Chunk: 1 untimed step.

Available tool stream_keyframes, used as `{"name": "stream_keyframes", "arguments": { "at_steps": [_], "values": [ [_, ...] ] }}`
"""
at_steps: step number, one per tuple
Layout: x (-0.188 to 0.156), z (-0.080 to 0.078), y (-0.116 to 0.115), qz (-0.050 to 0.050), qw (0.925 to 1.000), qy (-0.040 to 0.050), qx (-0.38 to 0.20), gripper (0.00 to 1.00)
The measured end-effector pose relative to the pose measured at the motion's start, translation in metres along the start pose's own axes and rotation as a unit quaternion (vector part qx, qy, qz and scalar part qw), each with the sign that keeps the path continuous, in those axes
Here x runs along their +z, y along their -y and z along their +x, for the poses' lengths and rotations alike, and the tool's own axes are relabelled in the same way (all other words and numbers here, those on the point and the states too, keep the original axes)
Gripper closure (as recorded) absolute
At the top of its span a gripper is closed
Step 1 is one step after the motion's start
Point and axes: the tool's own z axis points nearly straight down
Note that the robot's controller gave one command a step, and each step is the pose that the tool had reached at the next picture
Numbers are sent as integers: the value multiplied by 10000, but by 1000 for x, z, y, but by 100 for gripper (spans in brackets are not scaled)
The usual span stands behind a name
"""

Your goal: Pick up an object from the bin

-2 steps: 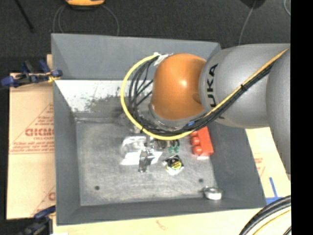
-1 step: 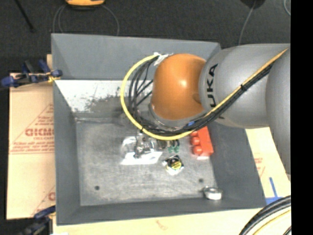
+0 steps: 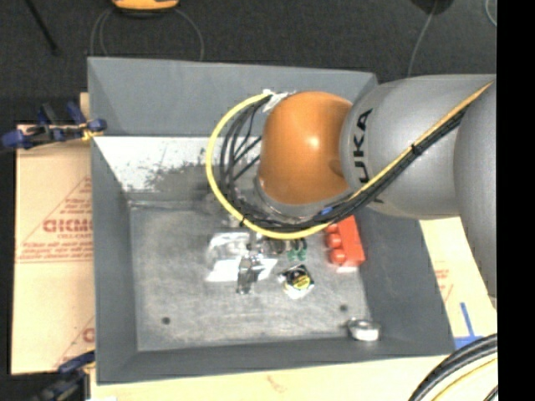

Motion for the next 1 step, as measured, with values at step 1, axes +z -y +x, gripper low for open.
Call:
{"name": "stream_keyframes", "arguments": {
  "at_steps": [1],
  "values": [
    [105, -48, 17, 6, 9999, 37, -124, 0]
  ]
}}
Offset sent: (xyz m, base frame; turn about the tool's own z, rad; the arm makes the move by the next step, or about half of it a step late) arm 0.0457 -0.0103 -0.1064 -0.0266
